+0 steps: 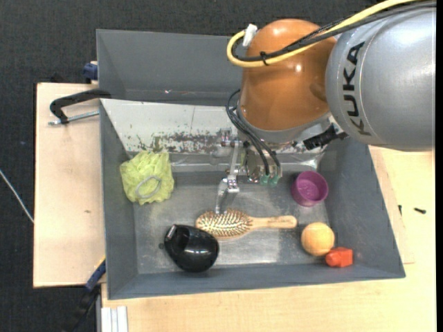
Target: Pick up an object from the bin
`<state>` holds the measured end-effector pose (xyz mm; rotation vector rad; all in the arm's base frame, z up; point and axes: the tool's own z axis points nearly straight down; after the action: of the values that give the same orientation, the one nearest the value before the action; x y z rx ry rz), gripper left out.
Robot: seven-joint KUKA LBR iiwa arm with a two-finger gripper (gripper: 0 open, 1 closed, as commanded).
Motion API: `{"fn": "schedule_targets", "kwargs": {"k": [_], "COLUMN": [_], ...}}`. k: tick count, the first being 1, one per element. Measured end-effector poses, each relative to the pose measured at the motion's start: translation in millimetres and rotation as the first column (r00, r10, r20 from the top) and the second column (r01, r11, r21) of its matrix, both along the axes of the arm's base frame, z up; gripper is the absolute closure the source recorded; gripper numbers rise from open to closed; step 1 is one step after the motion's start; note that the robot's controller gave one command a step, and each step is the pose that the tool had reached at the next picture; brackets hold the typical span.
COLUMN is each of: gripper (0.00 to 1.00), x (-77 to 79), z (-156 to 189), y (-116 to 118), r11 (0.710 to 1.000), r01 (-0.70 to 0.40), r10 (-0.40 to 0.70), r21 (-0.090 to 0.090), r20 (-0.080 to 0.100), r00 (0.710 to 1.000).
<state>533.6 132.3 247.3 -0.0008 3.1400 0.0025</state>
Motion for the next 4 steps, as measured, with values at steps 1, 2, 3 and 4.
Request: {"fn": "schedule_targets", "kwargs": {"k": [1, 2, 3, 4], "gripper": [0.00, 0.00, 0.00, 0.00], "x": [-3.0, -20.9, -17.5, -20.4], "z": [-58.7, -86.6, -98.8, -162.8], "y": [-19.7, -71.8, -103.0, -83.5], "r11": [0.998, 0.966, 0.960, 0.955], "r01": [-0.064, -0.260, -0.281, -0.298], "r10": [0.064, 0.260, 0.281, 0.298], "r21": [0.000, 0.000, -0.002, -0.003], "r20": [0.005, -0.003, -0.003, 0.006], "r00": [0.998, 0.966, 0.960, 0.955]}}
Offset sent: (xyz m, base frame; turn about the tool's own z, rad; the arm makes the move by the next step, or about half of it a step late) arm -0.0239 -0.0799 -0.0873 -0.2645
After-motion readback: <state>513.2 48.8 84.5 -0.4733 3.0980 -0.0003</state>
